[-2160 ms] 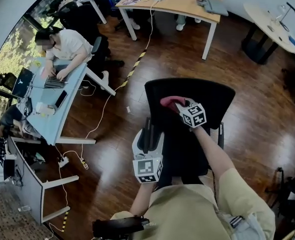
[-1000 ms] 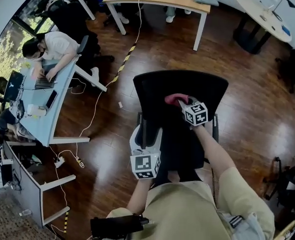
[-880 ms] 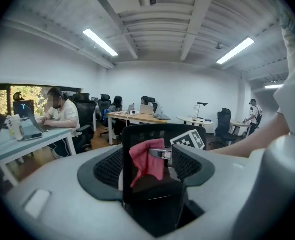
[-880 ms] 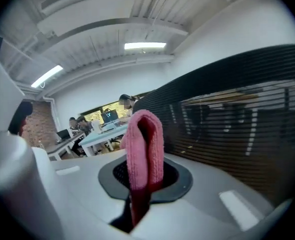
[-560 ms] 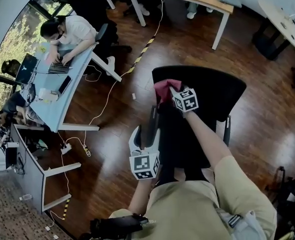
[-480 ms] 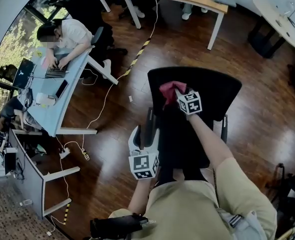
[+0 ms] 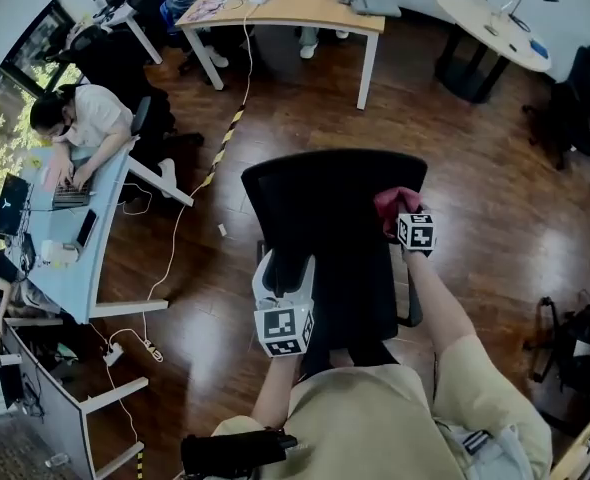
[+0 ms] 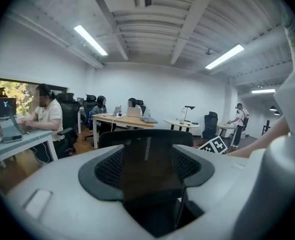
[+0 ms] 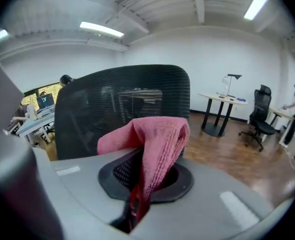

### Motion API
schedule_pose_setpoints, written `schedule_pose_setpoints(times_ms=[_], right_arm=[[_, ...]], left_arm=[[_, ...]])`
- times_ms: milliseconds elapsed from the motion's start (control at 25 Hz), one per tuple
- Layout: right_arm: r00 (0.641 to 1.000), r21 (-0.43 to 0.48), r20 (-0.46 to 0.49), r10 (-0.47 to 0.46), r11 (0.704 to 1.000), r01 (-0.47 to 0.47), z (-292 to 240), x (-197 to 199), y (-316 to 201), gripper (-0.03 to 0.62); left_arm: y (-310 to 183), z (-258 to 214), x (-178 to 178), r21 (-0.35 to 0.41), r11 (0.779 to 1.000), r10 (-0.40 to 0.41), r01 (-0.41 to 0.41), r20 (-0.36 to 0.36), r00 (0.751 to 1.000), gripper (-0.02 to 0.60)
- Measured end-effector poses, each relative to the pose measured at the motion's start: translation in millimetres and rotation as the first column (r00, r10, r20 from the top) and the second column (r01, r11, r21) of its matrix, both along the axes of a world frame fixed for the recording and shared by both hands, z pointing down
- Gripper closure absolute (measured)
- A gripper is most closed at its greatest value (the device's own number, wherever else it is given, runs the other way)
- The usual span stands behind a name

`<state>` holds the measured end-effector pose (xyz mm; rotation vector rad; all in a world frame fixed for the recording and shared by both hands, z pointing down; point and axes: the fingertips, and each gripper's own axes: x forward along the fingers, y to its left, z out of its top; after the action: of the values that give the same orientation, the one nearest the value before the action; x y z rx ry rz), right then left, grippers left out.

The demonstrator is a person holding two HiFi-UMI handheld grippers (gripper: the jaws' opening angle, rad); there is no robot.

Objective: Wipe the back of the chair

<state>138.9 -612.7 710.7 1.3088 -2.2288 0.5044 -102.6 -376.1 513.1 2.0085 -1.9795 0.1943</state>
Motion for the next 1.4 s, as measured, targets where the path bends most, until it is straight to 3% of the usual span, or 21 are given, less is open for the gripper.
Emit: schedule_pose_setpoints(times_ms=[120,240,360,440,520,600,680,760,880,960,1080,1160,1320,1400], right_arm=[[0.993,-0.079,0.116,-0.008,0.997,0.017,9,-42,14,0.574],[0.953,-0.114,0.233,-0.195,0.967,0.226,13,-134,42,0.571],[0.836,-0.071,0.345,-0.427,0.876,0.477,4,-246,81,0.568],[0.777,-0.042,0.347,-0.525,0.819,0.572,2,-305,105,0.568],[0.769,-0.018,0.307,-0.560,0.805,0.593,4,-344,115,0.569],[0.784,-0.004,0.302,-0.542,0.822,0.569,8,-360,114,0.571],[0.800,-0.002,0.328,-0.502,0.847,0.532,12,-355,106,0.571],[0.841,-0.006,0.311,-0.443,0.884,0.468,18,-323,89,0.571],[0.920,-0.029,0.269,-0.286,0.952,0.304,25,-226,55,0.571],[0.949,-0.037,0.279,-0.149,0.985,0.166,22,-153,33,0.571],[0.974,-0.025,0.228,-0.020,0.999,0.026,17,-56,9,0.571],[0.981,-0.014,0.194,-0.017,1.000,0.020,14,-19,7,0.572],[0.987,-0.062,0.160,-0.025,0.997,0.035,26,-2,12,0.572],[0.981,-0.128,0.191,-0.043,0.989,0.069,39,-24,22,0.572]], left_arm=[[12,5,-5,-0.018,0.999,-0.028,0.028,-0.002,1.000,0.310],[28,12,-22,-0.040,0.996,-0.083,0.083,0.004,0.997,0.310],[48,23,-44,-0.070,0.986,-0.147,0.148,0.016,0.989,0.310],[62,30,-57,-0.095,0.978,-0.186,0.188,0.020,0.982,0.310],[75,35,-70,-0.116,0.969,-0.217,0.218,0.024,0.976,0.310],[84,40,-79,-0.135,0.964,-0.229,0.231,0.025,0.973,0.310],[85,44,-85,-0.143,0.963,-0.227,0.228,0.025,0.974,0.310],[78,50,-85,-0.144,0.967,-0.208,0.209,0.022,0.978,0.310],[57,57,-70,-0.135,0.981,-0.137,0.137,0.010,0.991,0.310],[41,59,-59,-0.124,0.988,-0.088,0.088,0.007,0.996,0.310],[16,62,-36,-0.114,0.993,-0.031,0.031,0.003,1.000,0.310],[3,60,-18,-0.106,0.994,-0.001,0.001,-0.001,1.000,0.310],[-7,52,7,-0.093,0.996,0.011,-0.011,-0.001,1.000,0.310],[-1,50,5,-0.101,0.995,-0.015,0.016,0.002,1.000,0.310]])
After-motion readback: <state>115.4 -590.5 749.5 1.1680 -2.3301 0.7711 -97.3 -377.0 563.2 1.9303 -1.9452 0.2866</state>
